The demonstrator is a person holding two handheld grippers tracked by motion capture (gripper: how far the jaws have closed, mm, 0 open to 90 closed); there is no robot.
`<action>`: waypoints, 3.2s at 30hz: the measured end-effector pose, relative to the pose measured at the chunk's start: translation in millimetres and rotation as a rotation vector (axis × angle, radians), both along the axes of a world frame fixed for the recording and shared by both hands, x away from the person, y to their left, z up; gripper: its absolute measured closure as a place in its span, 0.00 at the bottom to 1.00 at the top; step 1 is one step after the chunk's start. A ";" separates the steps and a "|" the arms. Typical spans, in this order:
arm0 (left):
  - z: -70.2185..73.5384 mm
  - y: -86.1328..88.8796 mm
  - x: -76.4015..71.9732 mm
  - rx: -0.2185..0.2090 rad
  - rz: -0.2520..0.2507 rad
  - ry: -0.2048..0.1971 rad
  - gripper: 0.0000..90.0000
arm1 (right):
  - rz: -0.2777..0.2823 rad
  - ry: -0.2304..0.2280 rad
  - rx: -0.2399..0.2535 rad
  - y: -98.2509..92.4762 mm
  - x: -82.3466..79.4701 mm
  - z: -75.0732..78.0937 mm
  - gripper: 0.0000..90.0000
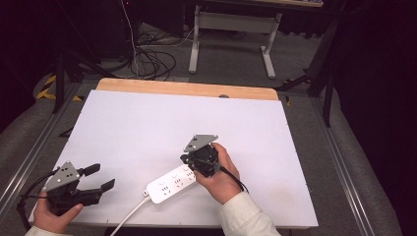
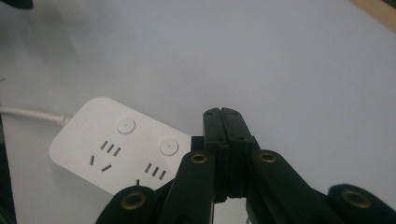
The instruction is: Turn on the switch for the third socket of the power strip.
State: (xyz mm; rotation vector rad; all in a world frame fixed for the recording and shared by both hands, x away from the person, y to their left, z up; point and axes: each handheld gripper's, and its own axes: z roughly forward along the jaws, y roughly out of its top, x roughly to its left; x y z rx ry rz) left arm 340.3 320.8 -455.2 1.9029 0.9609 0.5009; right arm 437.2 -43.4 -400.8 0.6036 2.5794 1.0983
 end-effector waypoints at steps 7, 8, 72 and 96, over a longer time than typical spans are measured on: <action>0.2 -0.2 0.2 0.001 -0.003 -0.004 0.29 | 0.016 -0.016 0.026 -3.7 -0.5 5.0 0.92; 0.2 -0.1 0.0 0.001 -0.001 -0.003 0.29 | 0.016 -0.016 0.026 -3.7 -0.5 5.0 0.88; 4.6 5.1 -7.0 -0.011 -0.056 -0.028 0.16 | -0.197 -0.050 0.235 -177.9 -30.4 -30.5 0.22; -2.0 10.8 -5.6 0.019 -0.066 -0.020 0.14 | -0.279 0.026 0.156 -205.6 -40.0 -81.8 0.22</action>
